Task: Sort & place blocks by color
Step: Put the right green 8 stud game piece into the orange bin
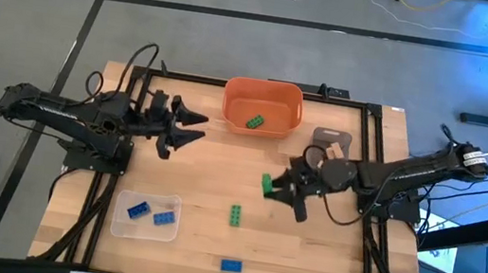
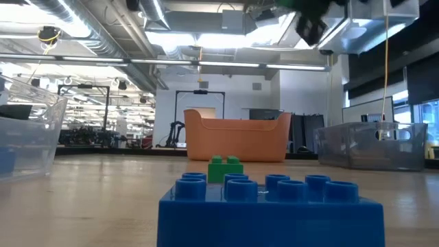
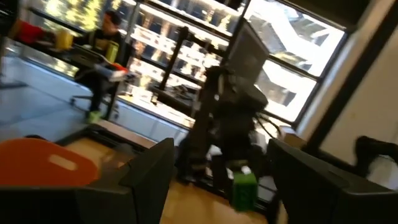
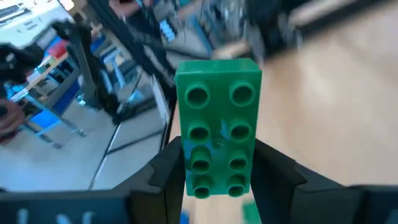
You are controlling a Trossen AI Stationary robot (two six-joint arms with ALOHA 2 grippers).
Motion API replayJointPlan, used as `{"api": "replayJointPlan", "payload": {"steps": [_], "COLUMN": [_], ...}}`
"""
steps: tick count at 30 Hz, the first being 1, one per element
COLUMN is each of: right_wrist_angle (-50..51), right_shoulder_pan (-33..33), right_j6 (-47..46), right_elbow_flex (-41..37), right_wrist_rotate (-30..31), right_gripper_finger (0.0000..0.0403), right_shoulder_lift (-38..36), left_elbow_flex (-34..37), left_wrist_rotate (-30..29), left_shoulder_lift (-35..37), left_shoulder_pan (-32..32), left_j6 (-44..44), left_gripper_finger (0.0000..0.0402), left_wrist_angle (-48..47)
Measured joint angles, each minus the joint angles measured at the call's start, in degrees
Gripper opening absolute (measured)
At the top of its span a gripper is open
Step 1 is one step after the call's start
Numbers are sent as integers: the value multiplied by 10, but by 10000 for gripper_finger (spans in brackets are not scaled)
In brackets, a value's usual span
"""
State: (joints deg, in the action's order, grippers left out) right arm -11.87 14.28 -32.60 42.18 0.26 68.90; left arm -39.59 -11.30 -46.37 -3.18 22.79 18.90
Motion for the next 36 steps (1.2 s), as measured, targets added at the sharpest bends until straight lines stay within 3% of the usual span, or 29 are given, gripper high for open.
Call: {"api": "replayJointPlan", "payload": {"steps": [4, 17, 22, 28, 32, 36], "right_wrist_angle": [0, 2, -4, 143, 286, 345], "right_shoulder_pan": [-17, -30, -45, -163, -257, -326], "right_j6": [61, 73, 75, 71, 76, 57], "right_elbow_flex": [41, 63, 65, 161, 239, 264], "right_wrist_rotate": [22, 50, 124, 153, 170, 157], "right_gripper_finger": [140, 140, 140, 140, 140, 140], "right_shoulder_lift": [0, 2, 5, 44, 112, 187], "left_elbow_flex": [0, 0, 0, 0, 0, 0], "left_wrist_rotate": [38, 36, 35, 25, 13, 13], "left_shoulder_lift": [-3, -3, -3, -3, -3, -3], "left_shoulder_pan": [0, 0, 0, 0, 0, 0], "left_j6": [42, 37, 41, 41, 41, 37], "left_gripper_finger": [250, 250, 250, 250, 250, 250], "left_wrist_angle": [-1, 0, 0, 0, 0, 0]}}
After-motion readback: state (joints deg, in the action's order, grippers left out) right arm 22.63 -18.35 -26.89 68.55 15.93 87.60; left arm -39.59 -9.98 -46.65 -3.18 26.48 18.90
